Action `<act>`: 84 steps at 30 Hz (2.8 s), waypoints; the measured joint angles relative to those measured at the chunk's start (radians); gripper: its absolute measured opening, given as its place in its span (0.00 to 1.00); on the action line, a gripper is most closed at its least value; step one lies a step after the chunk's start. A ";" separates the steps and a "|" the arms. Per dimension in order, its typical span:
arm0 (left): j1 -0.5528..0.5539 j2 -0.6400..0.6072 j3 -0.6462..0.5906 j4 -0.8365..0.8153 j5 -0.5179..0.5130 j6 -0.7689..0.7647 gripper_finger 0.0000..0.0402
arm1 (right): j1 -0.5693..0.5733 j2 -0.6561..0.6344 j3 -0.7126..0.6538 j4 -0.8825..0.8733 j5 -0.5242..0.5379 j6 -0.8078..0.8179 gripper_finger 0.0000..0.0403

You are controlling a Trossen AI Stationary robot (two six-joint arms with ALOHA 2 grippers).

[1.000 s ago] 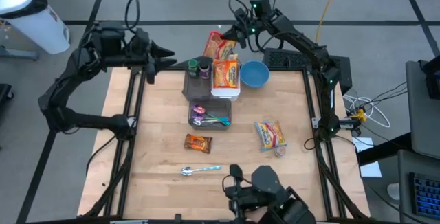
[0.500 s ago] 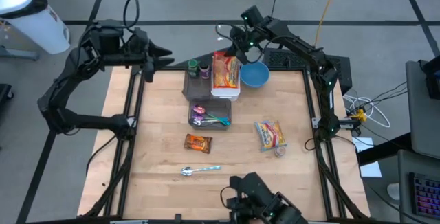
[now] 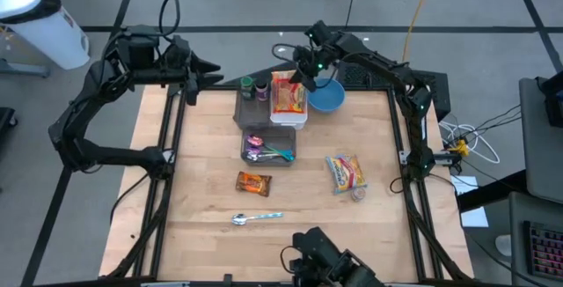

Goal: Pick & Place Food Item
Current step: Put the red noodle pack into the white bin, then put the orange seasoning pack into the top black bin

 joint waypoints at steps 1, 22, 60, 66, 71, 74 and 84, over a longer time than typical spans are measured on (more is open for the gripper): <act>0.000 0.000 0.000 -0.002 0.000 0.000 0.45 | 0.003 0.000 -0.017 0.007 0.001 0.001 0.00; 0.000 -0.001 -0.113 0.044 0.000 -0.031 0.45 | 0.077 0.000 -0.187 0.246 0.144 0.059 0.00; 0.000 -0.001 -0.145 0.088 0.023 -0.026 0.45 | 0.071 -0.019 -0.223 0.336 0.239 0.085 0.29; 0.000 -0.001 -0.145 0.072 -0.003 -0.011 0.45 | 0.059 -0.089 -0.222 0.363 0.262 0.083 0.37; 0.000 -0.004 -0.145 0.067 -0.003 0.010 0.45 | 0.051 -0.174 -0.223 0.415 0.258 0.140 0.43; 0.000 -0.016 -0.145 0.015 -0.003 0.010 0.45 | 0.052 -0.237 -0.223 0.418 0.255 0.177 0.47; -0.043 -0.073 -0.145 -0.296 -0.003 -0.005 0.45 | 0.171 -0.366 -0.222 0.441 0.113 0.364 0.55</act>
